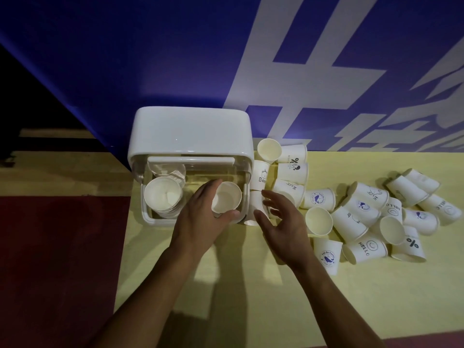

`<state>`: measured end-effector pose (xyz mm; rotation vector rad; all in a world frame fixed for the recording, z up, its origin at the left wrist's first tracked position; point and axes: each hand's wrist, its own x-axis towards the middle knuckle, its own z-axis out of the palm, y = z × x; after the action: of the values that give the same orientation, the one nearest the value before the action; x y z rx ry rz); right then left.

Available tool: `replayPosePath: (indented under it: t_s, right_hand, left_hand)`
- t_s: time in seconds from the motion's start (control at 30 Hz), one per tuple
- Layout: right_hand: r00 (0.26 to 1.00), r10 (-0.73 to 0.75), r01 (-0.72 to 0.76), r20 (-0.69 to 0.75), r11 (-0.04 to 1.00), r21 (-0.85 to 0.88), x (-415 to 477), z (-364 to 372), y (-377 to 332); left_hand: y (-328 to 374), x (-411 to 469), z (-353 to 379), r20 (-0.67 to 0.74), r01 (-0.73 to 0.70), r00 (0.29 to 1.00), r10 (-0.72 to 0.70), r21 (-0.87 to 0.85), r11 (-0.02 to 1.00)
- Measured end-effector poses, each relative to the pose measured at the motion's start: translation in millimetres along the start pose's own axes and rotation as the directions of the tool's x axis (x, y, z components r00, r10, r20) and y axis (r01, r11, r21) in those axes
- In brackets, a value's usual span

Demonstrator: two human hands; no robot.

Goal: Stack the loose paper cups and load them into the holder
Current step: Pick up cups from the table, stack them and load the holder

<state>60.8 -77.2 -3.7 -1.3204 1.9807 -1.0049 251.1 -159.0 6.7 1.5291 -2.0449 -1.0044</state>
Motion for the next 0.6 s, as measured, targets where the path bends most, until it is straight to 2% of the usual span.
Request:
replayPosePath:
  t_s: [0.23,0.6]
  right_hand:
    - [0.998,-0.010,0.010,0.067,1.000,0.001,4,8,1]
    - [0.986,-0.015,0.019,0.166,1.000,-0.020,6,22,-2]
  left_hand:
    - [-6,4,10,0.036,0.084,0.996,-0.086,0.043,0.996]
    - [-9,5,13,0.035,0.152,0.988,-0.152,-0.013,0.988]
